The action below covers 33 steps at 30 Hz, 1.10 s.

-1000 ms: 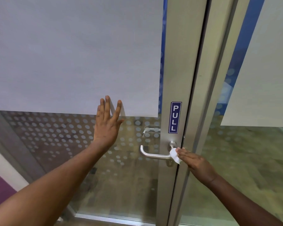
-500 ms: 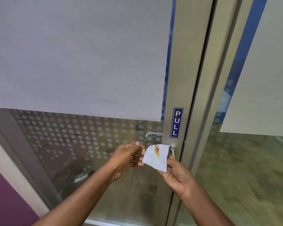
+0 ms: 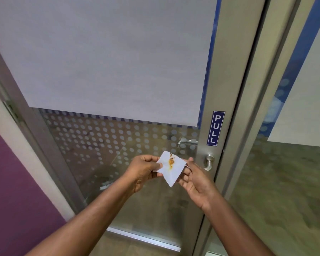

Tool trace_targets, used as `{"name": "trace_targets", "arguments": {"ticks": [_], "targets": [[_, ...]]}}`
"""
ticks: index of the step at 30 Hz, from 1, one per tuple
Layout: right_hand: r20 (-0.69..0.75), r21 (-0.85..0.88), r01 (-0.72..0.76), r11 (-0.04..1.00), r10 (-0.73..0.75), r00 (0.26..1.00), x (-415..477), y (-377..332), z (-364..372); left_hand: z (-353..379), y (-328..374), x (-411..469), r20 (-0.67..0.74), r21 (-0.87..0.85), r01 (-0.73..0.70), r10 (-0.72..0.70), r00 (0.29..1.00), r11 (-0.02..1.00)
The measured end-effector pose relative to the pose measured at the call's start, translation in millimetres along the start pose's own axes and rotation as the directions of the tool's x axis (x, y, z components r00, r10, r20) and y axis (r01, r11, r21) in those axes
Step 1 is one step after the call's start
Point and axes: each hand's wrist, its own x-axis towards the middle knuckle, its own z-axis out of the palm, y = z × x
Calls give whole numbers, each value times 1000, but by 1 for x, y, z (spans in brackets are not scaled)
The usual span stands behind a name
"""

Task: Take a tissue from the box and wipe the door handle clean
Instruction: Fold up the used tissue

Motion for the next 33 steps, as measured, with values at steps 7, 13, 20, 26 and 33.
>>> {"name": "trace_targets", "arguments": {"ticks": [7, 13, 20, 26, 33], "targets": [[142, -244, 118, 963, -85, 986, -1, 11, -10, -15, -1, -1, 7, -26, 52, -52, 999, 998], [99, -377, 367, 850, -356, 929, 4, 8, -5, -22, 4, 2, 117, -36, 149, -144, 983, 988], [299, -646, 558, 521, -500, 813, 3, 6, -2, -28, 4, 8, 194, -170, 254, -221, 956, 952], [429, -736, 593, 326, -453, 782, 5, 10, -7, -25, -1, 10, 188, -102, 170, -148, 971, 980], [324, -612, 404, 680, -251, 912, 0, 5, -13, -16, -9, 12, 74, -115, 105, -97, 993, 988]]}}
